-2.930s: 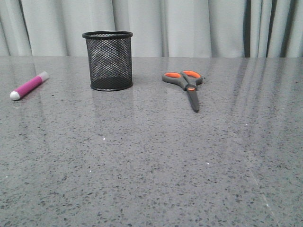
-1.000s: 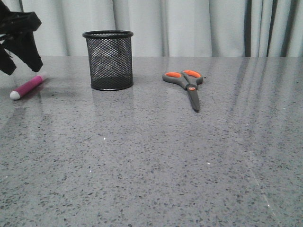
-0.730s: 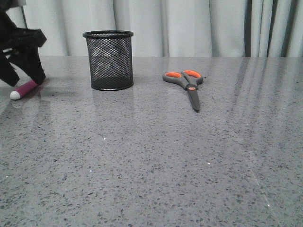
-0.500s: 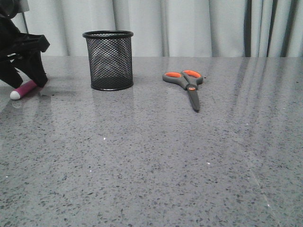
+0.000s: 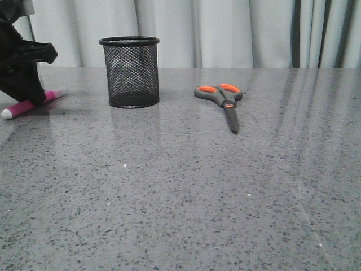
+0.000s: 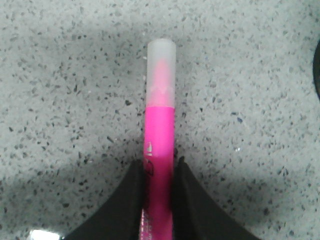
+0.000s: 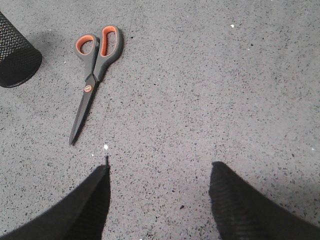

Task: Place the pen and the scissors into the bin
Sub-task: 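Close the left gripper on the pink marker and lift it, then carry the marker over the mesh cup and drop it in with left gripper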

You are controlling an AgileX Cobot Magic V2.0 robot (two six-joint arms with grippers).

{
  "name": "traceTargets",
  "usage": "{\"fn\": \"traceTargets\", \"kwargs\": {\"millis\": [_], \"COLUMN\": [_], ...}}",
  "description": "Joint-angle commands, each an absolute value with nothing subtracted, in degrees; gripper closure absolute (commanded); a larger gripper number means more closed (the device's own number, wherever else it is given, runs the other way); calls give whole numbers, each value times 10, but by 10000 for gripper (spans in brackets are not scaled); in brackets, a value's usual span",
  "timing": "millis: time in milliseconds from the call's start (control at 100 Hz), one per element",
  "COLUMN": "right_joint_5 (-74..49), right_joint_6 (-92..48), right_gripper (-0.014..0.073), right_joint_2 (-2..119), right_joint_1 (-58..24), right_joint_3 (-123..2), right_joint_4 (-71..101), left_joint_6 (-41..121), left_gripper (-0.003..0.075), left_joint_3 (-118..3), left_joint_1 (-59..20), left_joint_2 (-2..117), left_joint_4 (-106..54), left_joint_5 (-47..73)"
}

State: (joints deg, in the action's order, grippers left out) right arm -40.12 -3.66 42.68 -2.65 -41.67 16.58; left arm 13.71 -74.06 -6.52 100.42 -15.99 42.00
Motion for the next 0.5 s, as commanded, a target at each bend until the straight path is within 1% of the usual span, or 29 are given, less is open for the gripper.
{"fn": "traceTargets", "kwargs": {"millis": [0,260,370,490], "right_joint_5": [-363,-363,-363,-364], "right_joint_6": [-43,-43,-43,-43], "right_gripper": [194,194,194,194], "right_joint_2": [429,429,429,429], "right_joint_1": [-23,-23,-23,-23], "right_joint_3": [-437,-437,-437,-437], "right_joint_4": [166,166,166,166], "left_joint_6": [136,169,211,299], "left_gripper": [742,742,742,742], "left_joint_3": [-756,-756,-756,-756], "left_joint_1": [-68,-82,-100,-136], "left_joint_2": [964,882,851,838], "left_joint_4": [-158,-166,-222,-318], "left_joint_5": [412,365,322,256]}}
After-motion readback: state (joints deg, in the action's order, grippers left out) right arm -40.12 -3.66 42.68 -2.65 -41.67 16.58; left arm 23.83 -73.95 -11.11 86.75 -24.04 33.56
